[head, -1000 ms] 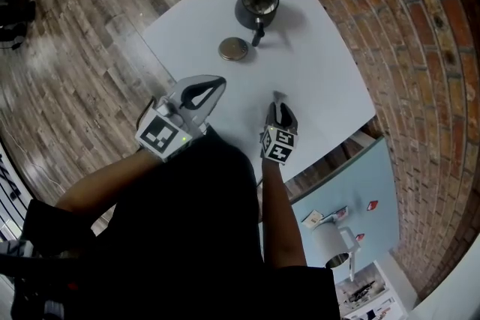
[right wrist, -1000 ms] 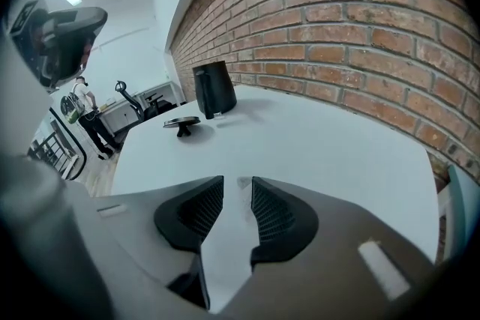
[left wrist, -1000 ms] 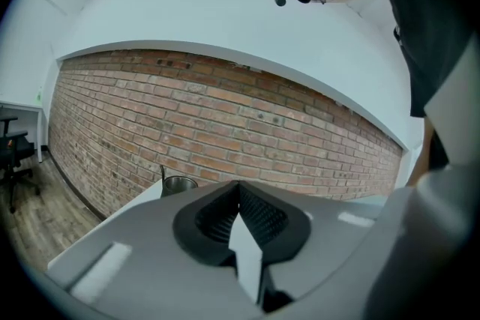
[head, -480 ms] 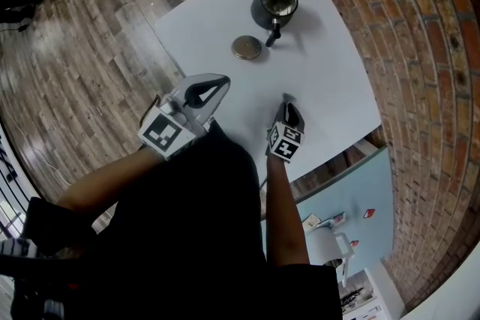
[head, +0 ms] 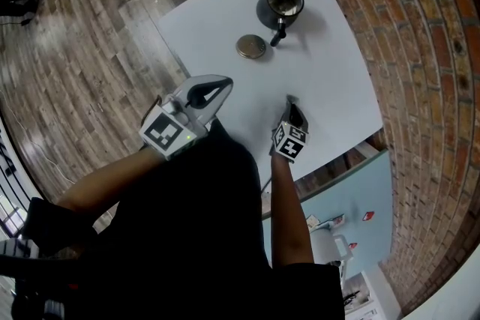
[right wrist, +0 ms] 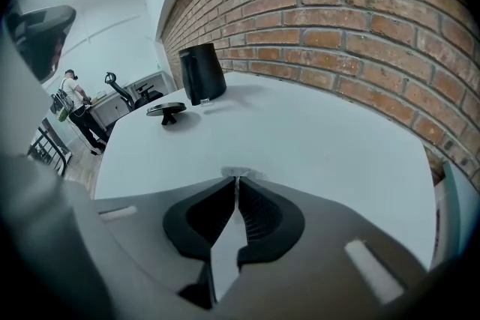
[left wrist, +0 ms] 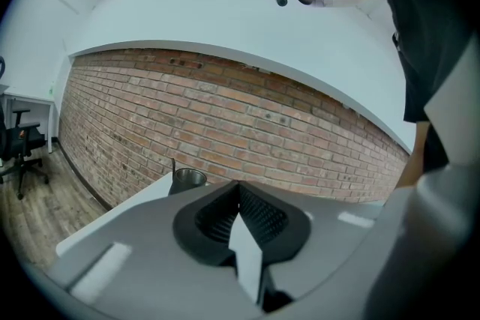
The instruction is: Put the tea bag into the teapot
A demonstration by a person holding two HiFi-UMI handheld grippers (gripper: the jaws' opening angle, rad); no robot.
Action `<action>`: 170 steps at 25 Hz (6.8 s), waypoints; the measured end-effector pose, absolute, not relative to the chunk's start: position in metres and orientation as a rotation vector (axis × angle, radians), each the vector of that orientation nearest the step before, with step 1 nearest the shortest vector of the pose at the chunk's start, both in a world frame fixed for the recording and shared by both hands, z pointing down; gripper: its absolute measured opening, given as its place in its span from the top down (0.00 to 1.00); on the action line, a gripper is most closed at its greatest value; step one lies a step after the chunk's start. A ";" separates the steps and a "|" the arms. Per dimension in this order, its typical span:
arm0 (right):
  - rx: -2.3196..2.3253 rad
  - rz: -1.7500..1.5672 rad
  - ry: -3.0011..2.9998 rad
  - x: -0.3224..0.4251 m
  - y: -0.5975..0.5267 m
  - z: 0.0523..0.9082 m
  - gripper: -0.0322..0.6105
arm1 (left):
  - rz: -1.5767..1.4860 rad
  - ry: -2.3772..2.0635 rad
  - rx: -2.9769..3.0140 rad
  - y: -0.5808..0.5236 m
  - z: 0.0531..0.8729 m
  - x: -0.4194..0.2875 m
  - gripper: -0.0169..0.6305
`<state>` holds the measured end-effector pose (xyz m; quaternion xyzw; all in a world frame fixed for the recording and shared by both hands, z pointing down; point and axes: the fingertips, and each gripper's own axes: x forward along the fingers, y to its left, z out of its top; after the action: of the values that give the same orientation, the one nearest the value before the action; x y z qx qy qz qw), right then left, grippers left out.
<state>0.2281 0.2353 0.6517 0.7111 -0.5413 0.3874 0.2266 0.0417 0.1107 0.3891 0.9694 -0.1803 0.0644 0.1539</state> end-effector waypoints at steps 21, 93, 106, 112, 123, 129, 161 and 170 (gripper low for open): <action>2.037 0.908 -1.591 0.230 0.223 0.598 0.93 | 0.153 -0.447 2.781 0.123 0.382 0.059 0.97; 2.388 0.624 -1.414 0.228 0.073 0.473 0.94 | 0.067 -0.290 2.770 -0.022 0.384 0.034 0.97; 2.407 0.616 -1.451 0.222 0.043 0.467 0.94 | 0.106 -0.313 2.773 -0.038 0.390 0.018 0.97; 2.405 0.623 -1.448 0.222 0.035 0.468 0.94 | 0.119 -0.317 2.759 -0.048 0.395 0.016 0.97; 2.383 0.620 -1.464 0.221 0.015 0.464 0.94 | 0.123 -0.291 2.738 -0.057 0.398 0.015 0.97; 2.377 0.623 -1.462 0.219 0.008 0.463 0.94 | 0.121 -0.277 2.727 -0.058 0.400 0.018 0.97; 2.361 0.670 -1.500 0.213 -0.022 0.471 0.94 | 0.138 -0.235 2.697 -0.058 0.408 0.017 0.97; 2.346 0.703 -1.568 0.209 -0.027 0.477 0.89 | 0.157 -0.255 2.703 -0.056 0.411 0.014 0.97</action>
<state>0.2091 -0.0271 0.4769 0.8012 -0.5356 0.2402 0.1164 0.0140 -0.0565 0.4107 0.9718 -0.0916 0.0564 0.2097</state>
